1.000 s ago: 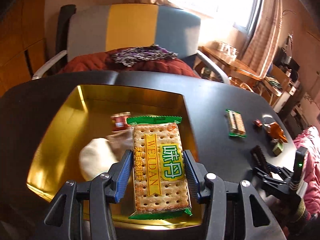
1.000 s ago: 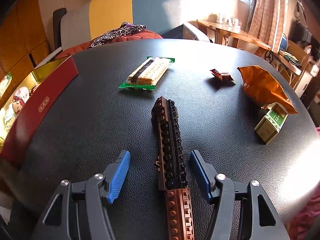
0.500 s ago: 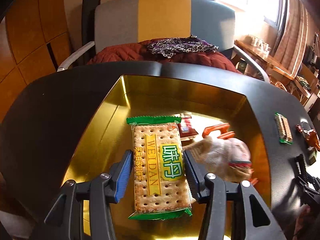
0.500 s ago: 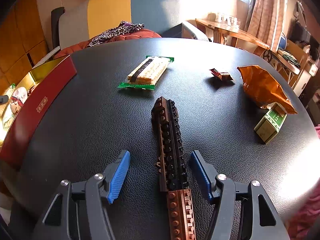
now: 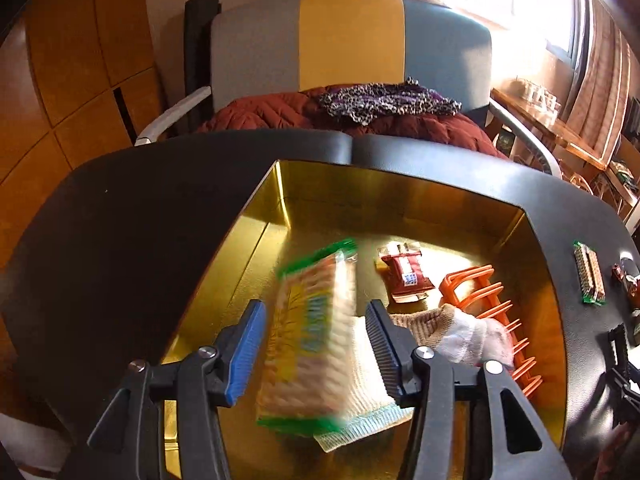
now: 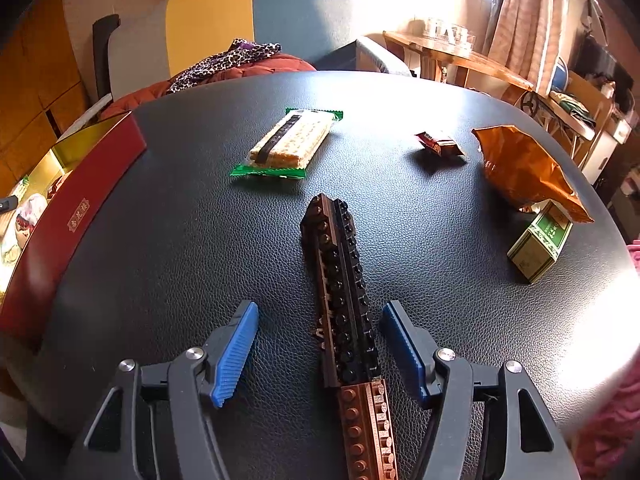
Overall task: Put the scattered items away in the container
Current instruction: 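Close the right tool on the brown brick strip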
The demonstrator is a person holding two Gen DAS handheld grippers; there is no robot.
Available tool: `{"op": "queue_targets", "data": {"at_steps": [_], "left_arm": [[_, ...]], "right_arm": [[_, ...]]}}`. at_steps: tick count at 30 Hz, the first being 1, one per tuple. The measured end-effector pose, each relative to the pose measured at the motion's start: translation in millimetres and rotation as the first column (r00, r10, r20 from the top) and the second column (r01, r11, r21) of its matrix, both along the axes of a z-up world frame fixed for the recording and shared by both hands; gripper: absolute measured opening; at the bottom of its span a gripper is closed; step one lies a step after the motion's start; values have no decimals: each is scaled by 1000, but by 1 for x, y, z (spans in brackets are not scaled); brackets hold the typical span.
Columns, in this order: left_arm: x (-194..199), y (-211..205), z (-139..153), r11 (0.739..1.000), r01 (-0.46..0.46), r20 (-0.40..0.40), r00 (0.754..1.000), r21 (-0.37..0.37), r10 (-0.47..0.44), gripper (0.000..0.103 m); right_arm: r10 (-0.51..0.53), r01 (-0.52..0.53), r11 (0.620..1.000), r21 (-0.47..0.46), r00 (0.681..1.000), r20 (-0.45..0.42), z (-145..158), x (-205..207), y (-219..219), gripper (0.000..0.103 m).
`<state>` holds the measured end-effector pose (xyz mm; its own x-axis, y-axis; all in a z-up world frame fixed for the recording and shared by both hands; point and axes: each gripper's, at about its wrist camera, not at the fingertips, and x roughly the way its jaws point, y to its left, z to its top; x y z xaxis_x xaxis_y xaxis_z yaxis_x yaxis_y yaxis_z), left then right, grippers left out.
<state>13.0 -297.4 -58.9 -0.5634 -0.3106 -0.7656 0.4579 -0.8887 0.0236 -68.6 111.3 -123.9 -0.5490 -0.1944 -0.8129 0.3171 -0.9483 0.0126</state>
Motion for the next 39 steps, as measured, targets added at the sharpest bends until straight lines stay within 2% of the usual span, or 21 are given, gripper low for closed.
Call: {"op": "queue_targets", "data": {"at_steps": [3, 5, 12, 15, 23, 26, 29, 35, 39], "left_arm": [[10, 10, 13, 999, -1, -28, 1000, -49, 0, 57], [20, 17, 22, 998, -4, -48, 999, -55, 1, 57], [50, 62, 36, 993, 98, -135, 987, 70, -88, 59], [50, 89, 34, 976, 183, -139, 976, 118, -166, 59], [48, 160, 34, 920, 370, -141, 925, 128, -353, 60], [47, 175, 34, 908, 405, -133, 911, 110, -391, 60], [49, 185, 31, 897, 428, -120, 902, 114, -415, 60], [49, 194, 24, 890, 438, -92, 898, 123, -429, 61], [48, 195, 21, 889, 437, -82, 899, 134, -430, 61]], "right_arm": [[3, -3, 1000, -13, 1000, -7, -1, 1, -2, 75], [5, -5, 1000, -9, 1000, -14, -2, 2, -4, 78], [1, -2, 1000, -16, 1000, -11, -2, 1, -5, 79], [-4, 4, 1000, -19, 1000, 0, -1, 2, -3, 79], [-13, 13, 1000, 1, 1000, 23, 2, 1, -1, 76], [-30, 30, 1000, 0, 999, 27, 3, -1, 0, 62], [-36, 36, 999, -14, 999, 29, 4, -1, 2, 63], [-32, 34, 998, -62, 999, 25, 5, 2, 9, 64], [-29, 34, 991, -129, 999, 39, 7, 5, 24, 71]]}}
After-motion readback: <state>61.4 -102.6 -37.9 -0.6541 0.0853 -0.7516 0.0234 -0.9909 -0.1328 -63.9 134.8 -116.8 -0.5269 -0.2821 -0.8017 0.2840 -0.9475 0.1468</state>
